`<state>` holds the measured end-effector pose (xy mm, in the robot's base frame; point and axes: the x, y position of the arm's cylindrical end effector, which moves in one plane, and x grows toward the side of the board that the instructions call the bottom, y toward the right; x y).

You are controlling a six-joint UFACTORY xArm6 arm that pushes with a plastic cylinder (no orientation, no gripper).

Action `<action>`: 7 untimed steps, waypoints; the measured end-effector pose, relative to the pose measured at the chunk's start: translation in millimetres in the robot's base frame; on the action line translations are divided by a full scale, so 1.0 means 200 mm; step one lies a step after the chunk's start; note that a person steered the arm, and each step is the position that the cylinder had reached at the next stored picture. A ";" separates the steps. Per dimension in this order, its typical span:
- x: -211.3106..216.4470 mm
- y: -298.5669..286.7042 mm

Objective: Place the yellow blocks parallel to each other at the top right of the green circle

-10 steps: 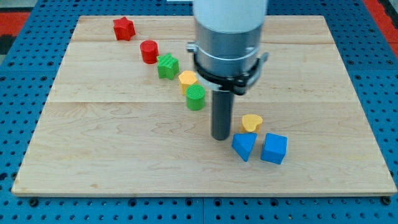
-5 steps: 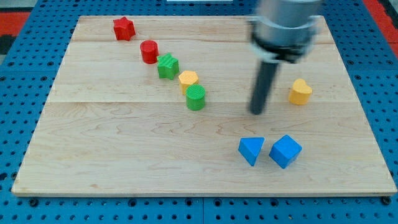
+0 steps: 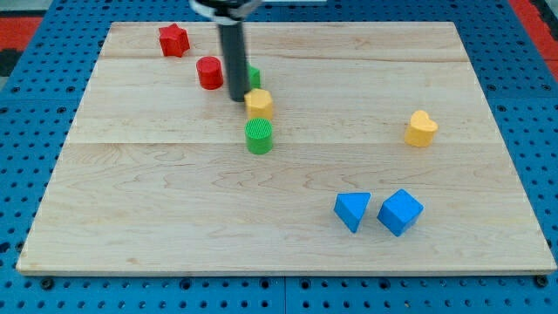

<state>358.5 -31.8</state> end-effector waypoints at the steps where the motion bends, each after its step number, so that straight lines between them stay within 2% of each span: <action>1: 0.15 0.17; 2: 0.14 0.18; 3: 0.16 0.00; 4: 0.36 0.04; 5: 0.37 0.10; 7: 0.23 0.17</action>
